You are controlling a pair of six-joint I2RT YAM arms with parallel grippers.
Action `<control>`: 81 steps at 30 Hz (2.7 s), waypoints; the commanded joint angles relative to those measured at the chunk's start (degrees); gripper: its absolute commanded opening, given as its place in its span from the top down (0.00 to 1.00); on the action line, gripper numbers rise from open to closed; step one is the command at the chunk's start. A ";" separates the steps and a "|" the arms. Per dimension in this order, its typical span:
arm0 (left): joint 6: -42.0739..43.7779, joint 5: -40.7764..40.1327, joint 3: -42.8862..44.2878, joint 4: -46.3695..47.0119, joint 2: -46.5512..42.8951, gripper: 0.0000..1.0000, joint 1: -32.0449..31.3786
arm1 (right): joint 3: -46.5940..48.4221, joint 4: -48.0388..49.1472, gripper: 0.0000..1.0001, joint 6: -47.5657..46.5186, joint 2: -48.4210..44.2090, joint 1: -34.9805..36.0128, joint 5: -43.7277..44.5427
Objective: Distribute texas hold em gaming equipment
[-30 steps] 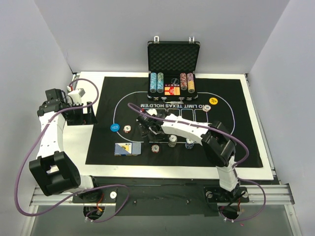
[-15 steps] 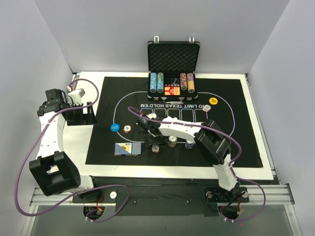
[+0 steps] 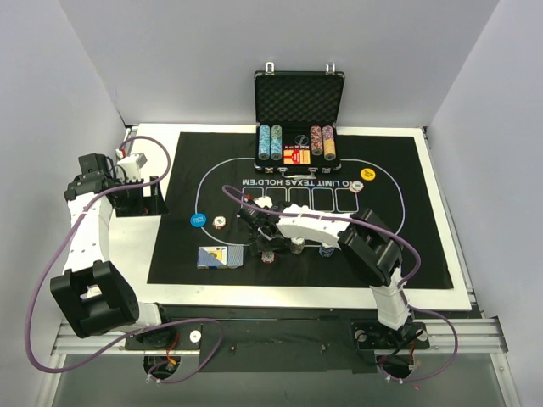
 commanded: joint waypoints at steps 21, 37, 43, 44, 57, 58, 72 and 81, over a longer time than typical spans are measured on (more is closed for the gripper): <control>0.15 0.41 -0.63 1.58 -1.28 0.03 0.44 | -4.20 -3.35 0.54 1.18 -0.94 2.67 -1.85; 0.06 0.59 -0.72 1.75 -1.54 0.03 0.44 | -1.31 -6.42 0.81 0.22 -4.54 0.48 -1.41; -0.11 0.68 -0.63 1.75 -1.46 0.03 0.35 | 2.30 -9.32 0.87 -0.58 -7.96 -1.45 -1.32; -0.11 0.77 -0.46 1.75 -1.63 0.03 0.44 | 2.74 -9.68 0.87 -0.66 -8.84 -2.50 -1.49; -0.03 0.33 0.07 1.58 -1.37 0.03 0.44 | 8.28 -13.89 0.89 -4.62 -14.38 -15.85 -1.15; -0.03 0.41 0.07 1.58 -1.37 0.03 0.44 | 7.58 -14.16 0.89 -4.97 -14.82 -16.74 -0.80; -0.03 0.94 -0.19 2.02 -0.14 0.03 0.44 | -10.78 -9.16 0.90 -3.13 -19.31 -37.75 3.07; -0.03 0.85 0.07 1.84 -0.14 0.03 0.44 | -17.03 -5.46 0.90 -0.14 -17.02 -38.19 5.88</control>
